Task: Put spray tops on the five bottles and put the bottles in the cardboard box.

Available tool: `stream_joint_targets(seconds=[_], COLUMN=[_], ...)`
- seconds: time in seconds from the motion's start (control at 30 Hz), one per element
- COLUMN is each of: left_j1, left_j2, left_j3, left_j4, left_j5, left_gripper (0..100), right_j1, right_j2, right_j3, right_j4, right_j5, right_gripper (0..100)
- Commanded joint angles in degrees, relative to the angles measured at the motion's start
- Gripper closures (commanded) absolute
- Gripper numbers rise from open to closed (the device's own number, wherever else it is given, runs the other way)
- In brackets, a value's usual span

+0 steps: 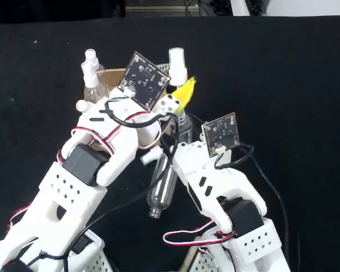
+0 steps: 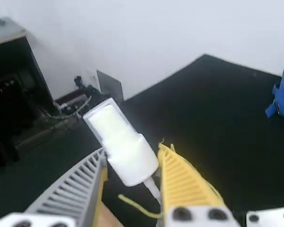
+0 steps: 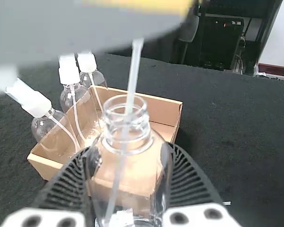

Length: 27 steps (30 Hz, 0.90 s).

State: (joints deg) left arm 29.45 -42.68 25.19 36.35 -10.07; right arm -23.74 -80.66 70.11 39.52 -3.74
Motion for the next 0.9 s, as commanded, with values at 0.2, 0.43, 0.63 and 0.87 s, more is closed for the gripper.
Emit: stream_joint_targets(seconds=[0.2, 0.43, 0.63, 0.87], left_j1=[0.04, -2.42, -14.99, -34.42], left_j2=[-2.55, -12.66, -18.29, -22.24], left_j3=[-6.11, -7.96, -2.07, 10.77], left_j4=[6.86, 9.14, 9.05, 8.70], left_j5=[-0.09, -0.44, -0.44, -0.44], left_gripper=[76, 77, 79, 82], right_j1=[-0.79, -0.79, -0.53, -0.53], right_j2=[-1.80, -1.80, -1.80, -1.80], right_j3=[-0.66, -0.66, -0.48, -0.22], right_j4=[-1.76, -1.76, -3.87, -10.73], right_j5=[0.00, 0.00, -0.35, -0.44], right_gripper=[98.4, 98.4, 98.4, 98.4])
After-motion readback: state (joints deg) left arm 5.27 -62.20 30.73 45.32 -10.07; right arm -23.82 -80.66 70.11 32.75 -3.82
